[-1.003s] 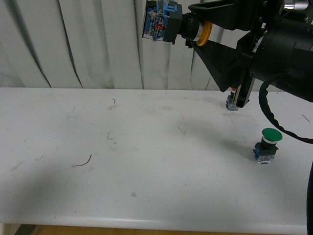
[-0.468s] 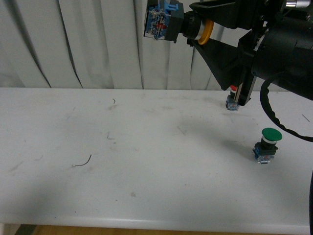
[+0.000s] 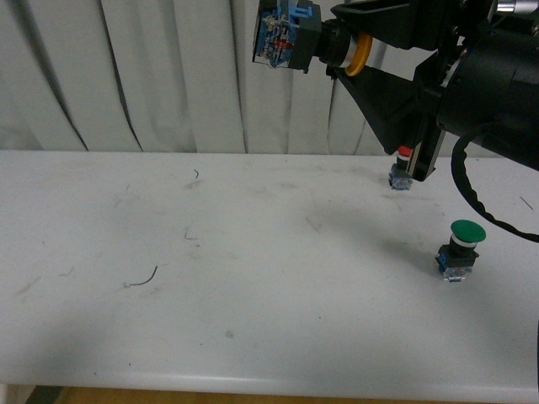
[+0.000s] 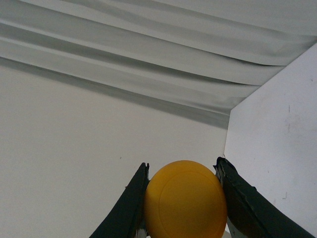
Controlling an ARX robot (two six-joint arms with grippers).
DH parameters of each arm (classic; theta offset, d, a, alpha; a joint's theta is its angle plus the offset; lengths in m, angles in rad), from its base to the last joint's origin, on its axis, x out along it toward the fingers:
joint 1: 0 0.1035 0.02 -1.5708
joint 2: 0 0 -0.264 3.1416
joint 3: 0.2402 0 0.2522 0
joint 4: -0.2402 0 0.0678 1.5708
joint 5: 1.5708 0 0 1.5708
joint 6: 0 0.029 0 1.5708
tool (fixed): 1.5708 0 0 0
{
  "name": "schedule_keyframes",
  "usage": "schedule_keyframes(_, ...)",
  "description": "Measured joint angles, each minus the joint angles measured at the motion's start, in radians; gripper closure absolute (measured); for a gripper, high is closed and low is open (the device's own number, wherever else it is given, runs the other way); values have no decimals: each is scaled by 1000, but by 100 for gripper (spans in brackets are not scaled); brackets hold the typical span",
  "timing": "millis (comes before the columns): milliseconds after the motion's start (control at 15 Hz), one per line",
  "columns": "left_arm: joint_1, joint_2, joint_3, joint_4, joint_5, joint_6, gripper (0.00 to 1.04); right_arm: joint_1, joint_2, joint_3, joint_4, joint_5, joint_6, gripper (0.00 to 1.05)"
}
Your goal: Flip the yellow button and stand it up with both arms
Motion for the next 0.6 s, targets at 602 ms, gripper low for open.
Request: schedule_keyframes(602, 0, -203, 1, -215, 0, 0, 78, 9, 0, 0, -1, 1, -16, 69)
